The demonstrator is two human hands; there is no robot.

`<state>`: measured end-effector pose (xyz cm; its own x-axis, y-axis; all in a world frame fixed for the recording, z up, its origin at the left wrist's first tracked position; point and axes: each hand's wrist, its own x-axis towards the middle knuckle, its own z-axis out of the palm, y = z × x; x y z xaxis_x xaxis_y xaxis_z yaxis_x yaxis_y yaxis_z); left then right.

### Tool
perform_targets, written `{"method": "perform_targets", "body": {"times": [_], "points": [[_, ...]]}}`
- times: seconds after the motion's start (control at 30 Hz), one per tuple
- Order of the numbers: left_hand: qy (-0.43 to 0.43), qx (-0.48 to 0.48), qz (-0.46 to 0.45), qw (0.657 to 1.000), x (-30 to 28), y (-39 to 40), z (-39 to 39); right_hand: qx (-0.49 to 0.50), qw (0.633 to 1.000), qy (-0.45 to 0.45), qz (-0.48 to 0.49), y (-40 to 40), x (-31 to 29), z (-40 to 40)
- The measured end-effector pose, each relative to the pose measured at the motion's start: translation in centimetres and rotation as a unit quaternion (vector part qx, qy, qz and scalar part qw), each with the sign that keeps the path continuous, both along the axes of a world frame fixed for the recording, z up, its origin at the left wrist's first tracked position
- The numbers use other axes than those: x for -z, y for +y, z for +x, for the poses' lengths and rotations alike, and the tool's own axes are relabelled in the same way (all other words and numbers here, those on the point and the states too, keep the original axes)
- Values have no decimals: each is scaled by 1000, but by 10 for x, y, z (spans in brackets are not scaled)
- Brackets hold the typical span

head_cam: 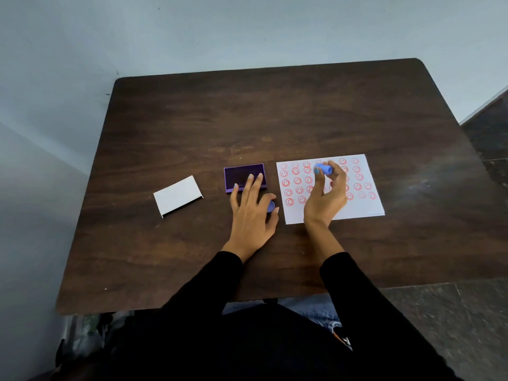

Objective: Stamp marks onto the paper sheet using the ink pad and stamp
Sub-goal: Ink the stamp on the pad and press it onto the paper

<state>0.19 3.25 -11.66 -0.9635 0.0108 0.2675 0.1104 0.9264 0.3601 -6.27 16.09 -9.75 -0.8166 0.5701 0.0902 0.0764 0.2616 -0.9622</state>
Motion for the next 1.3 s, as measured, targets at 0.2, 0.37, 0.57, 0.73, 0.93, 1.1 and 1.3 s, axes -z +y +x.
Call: {"method": "perform_targets", "body": {"times": [0.2, 0.37, 0.57, 0.73, 0.93, 1.1, 1.3], "points": [[-139, 58, -95, 984, -10, -5, -32, -31, 999, -26, 29, 1, 10, -5], [-185, 59, -126, 973, -17, -7, -60, -78, 994, -28, 67, -2, 6, -22], [-223, 41, -130, 965, -22, -9, -81, -83, 996, -28, 32, -3, 9, -18], [-229, 45, -144, 962, -23, -10, -86, -101, 995, 0, 22, -5, 18, 1], [-208, 39, -158, 964, -21, -9, -85, -151, 981, 36, 112, -4, 17, 12], [-218, 35, -167, 961, -19, -8, -85, -167, 974, 45, 144, -5, 16, 15], [-211, 30, -163, 963, -18, -7, -83, -175, 970, 40, 162, -6, 17, 15]]}}
